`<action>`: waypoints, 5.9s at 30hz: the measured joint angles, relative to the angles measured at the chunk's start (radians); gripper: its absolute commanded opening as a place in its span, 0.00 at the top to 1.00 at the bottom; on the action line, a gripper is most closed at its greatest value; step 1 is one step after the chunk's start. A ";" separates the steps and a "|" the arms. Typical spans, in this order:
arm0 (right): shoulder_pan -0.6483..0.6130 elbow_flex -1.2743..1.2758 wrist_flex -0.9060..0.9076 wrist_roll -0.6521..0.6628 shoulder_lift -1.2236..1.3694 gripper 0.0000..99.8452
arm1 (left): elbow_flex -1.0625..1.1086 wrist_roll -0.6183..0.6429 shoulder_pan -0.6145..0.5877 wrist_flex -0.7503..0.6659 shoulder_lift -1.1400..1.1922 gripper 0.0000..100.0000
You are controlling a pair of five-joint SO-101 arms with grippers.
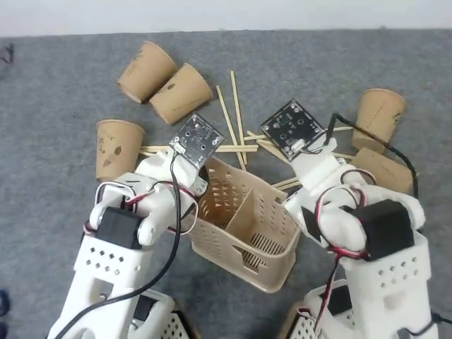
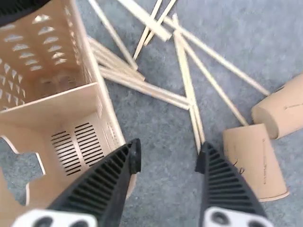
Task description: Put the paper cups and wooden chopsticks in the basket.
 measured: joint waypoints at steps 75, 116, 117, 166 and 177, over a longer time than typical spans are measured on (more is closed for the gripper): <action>0.084 0.476 -0.638 0.600 -0.060 0.97 | -0.064 -0.172 -0.095 0.112 0.002 0.67; 0.130 0.379 -0.531 0.569 -0.026 0.79 | -0.476 0.155 -0.129 0.161 0.031 0.67; 0.130 0.379 -0.531 0.569 -0.034 0.79 | -0.502 0.169 -0.135 0.161 0.031 0.67; 0.417 0.425 -0.787 0.562 0.486 0.79 | 0.598 0.315 -0.818 -0.592 -0.189 0.67; 0.408 0.666 -1.094 0.600 0.502 0.80 | 0.601 0.315 -0.818 -0.592 -0.189 0.67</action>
